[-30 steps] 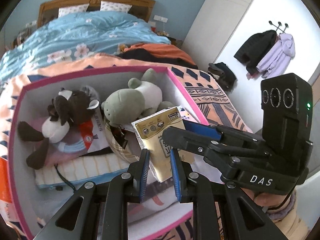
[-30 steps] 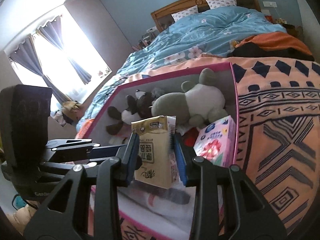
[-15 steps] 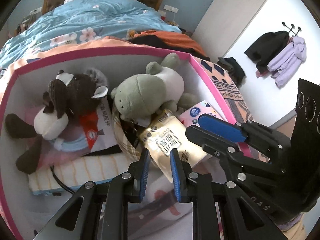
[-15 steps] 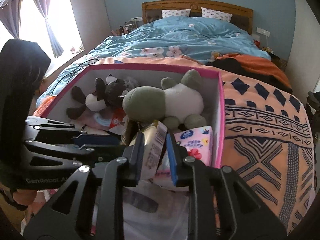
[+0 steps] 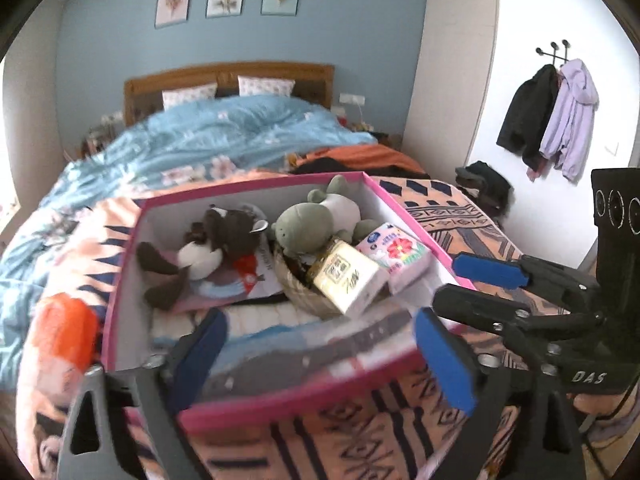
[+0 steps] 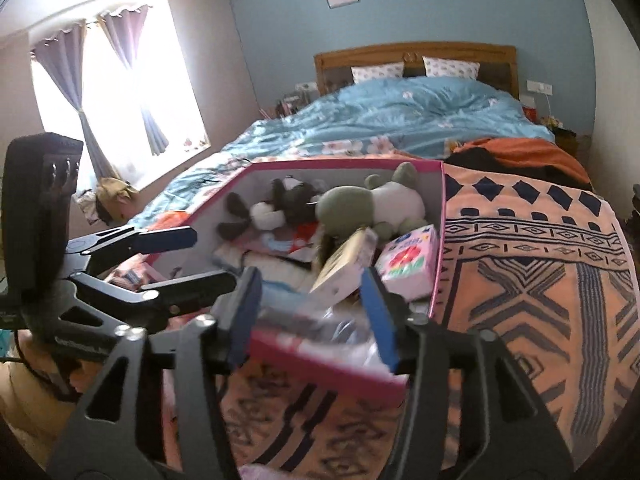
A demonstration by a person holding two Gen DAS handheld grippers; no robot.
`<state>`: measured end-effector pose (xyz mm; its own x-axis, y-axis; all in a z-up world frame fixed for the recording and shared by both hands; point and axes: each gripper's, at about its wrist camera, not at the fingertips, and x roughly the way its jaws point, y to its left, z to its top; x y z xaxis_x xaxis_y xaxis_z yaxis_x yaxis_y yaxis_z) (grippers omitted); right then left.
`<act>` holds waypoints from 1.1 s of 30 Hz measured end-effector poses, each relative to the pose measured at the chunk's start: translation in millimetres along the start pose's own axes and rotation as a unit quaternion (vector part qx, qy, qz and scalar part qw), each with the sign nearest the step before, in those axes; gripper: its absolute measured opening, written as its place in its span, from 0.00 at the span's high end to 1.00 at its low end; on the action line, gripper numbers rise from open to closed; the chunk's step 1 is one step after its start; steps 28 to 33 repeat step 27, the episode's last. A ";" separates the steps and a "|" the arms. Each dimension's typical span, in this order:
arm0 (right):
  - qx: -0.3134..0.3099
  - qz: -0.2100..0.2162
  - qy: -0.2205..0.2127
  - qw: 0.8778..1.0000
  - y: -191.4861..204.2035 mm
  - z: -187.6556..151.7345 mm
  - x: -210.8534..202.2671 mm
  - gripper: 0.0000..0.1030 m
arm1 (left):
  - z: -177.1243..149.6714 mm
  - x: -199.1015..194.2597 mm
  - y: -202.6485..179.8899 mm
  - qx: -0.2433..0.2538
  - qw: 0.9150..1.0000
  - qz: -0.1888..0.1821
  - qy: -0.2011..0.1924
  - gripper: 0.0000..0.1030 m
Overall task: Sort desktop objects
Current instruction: 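Open both grippers to release the beige carton inside the box, then withdraw both grippers up from the pink box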
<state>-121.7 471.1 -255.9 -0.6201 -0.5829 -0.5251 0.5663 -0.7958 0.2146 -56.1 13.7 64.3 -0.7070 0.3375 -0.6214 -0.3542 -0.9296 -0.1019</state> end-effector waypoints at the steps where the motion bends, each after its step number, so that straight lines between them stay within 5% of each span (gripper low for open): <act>1: -0.003 0.006 -0.002 1.000 4.2 -5.0 -5.3 0.40 | -2.3 -5.2 0.4 -0.002 1.000 0.007 -0.004 0.00; 13: 0.001 0.020 0.038 0.999 25.7 -66.4 -15.8 0.22 | -66.2 -18.9 -0.1 -0.060 0.996 0.038 0.048 0.00; 33: 0.016 0.026 0.060 0.998 24.4 -90.8 -14.6 0.22 | -98.7 -27.1 -12.5 -0.058 0.994 0.075 0.060 0.00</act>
